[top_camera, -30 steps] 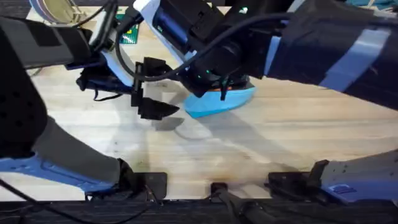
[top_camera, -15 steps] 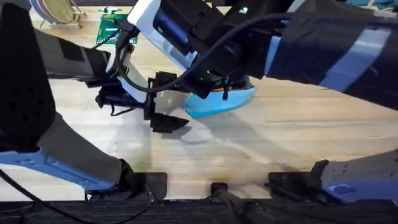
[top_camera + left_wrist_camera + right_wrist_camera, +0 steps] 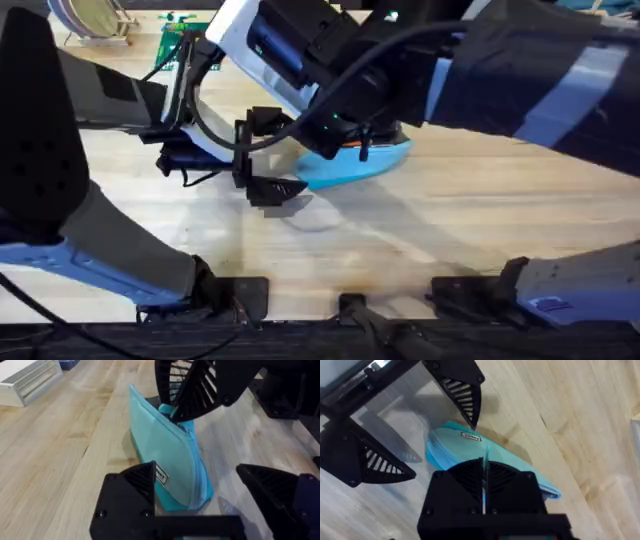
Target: Unzip the bag, pick up the pens from the table one at a time and place them inside, then zip the bag closed.
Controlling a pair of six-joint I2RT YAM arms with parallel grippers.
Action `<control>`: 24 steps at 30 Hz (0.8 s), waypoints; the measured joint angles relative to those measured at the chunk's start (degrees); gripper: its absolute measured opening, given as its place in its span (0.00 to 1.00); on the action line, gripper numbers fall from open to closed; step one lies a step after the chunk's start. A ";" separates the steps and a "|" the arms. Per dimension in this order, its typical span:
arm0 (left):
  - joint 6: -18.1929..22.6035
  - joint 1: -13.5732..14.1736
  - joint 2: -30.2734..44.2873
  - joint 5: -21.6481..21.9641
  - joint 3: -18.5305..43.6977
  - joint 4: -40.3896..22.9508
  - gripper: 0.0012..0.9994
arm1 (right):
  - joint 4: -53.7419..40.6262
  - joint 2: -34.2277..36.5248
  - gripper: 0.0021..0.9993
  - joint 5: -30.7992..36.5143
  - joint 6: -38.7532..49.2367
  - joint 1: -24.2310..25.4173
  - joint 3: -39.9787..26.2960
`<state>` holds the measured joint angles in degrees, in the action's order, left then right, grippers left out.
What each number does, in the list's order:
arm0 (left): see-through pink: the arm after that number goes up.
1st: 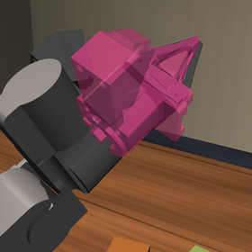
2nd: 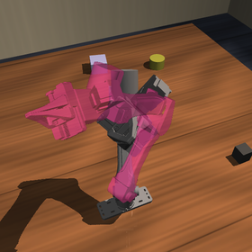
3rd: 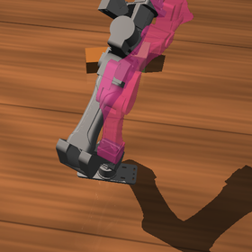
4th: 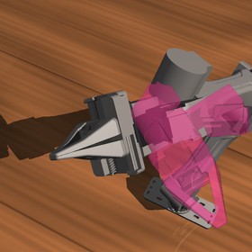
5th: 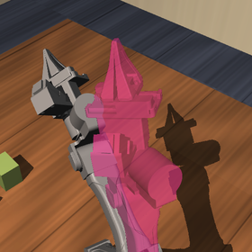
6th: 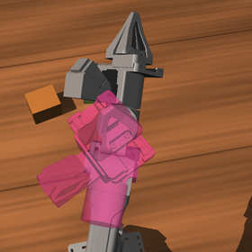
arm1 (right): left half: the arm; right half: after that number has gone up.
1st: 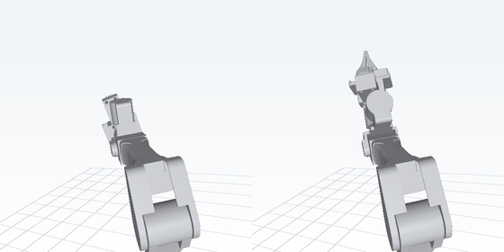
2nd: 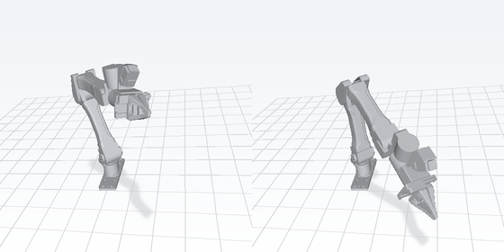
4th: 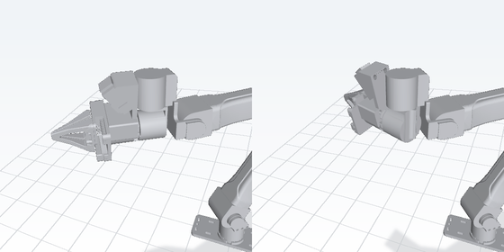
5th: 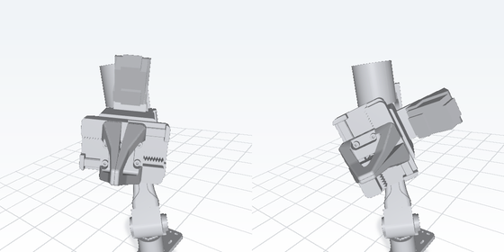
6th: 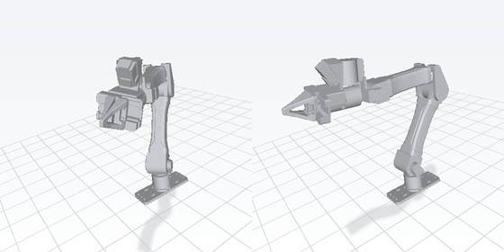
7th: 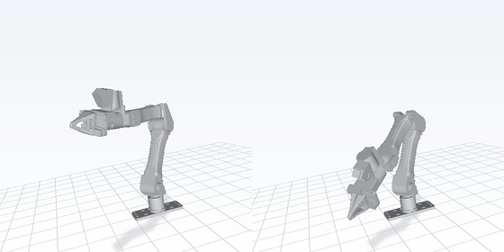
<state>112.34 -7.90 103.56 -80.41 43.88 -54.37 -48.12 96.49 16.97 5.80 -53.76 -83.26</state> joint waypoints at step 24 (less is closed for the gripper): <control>0.01 2.51 -0.01 -0.80 0.00 5.59 0.99 | 0.00 0.00 0.03 0.15 0.04 0.00 0.00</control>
<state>112.36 -5.39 103.55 -81.21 43.88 -48.78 -48.12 96.49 17.12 5.85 -53.76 -83.26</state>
